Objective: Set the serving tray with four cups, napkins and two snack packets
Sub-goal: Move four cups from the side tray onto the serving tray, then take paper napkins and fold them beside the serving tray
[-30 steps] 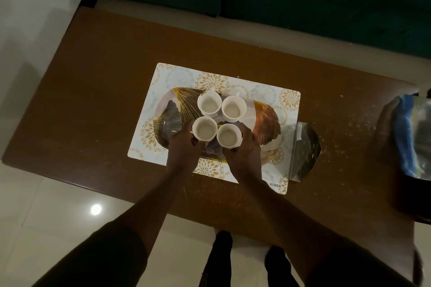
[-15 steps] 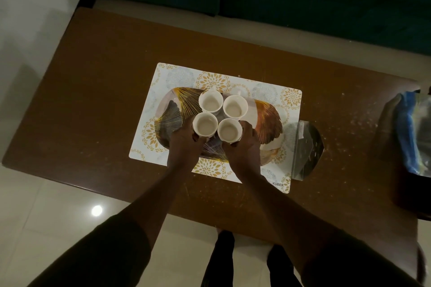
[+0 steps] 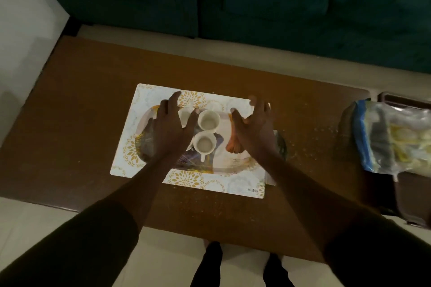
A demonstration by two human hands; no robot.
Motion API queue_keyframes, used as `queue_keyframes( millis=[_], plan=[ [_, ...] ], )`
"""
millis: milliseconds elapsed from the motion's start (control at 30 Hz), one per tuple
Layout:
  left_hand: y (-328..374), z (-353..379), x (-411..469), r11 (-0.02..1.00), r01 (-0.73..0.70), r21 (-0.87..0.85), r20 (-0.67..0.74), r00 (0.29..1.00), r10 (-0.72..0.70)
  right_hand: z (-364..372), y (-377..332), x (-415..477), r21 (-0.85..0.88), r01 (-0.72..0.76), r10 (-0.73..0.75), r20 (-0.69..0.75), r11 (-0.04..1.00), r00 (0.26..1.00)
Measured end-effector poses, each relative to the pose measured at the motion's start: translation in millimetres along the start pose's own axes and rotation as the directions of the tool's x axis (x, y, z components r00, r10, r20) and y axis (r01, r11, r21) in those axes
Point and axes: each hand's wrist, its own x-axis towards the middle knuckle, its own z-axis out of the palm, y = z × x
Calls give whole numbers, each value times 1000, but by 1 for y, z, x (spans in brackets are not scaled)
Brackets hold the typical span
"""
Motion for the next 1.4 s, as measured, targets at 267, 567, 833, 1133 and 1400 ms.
queue_keyframes(
  millis=[267, 567, 833, 1133, 1400],
  plan=[
    [126, 74, -13, 974, -160, -158, 74, 982, 173, -119, 78, 40, 49, -87, 95, -198, 995, 975],
    [287, 201, -79, 925, -222, -309, 265, 914, 308, -267, 248, -5, 83, -326, 334, -329, 942, 883],
    [412, 315, -167, 849, -325, -418, 417, 761, 497, -370, 382, -61, 135, -603, 595, -429, 786, 679],
    [453, 413, -250, 942, -169, -292, 854, 399, 336, -409, 471, -103, 93, -749, 724, -357, 656, 590],
    [454, 444, -286, 950, -179, -256, 872, 381, 307, -416, 495, -101, -129, -641, 574, -340, 756, 745]
  ],
)
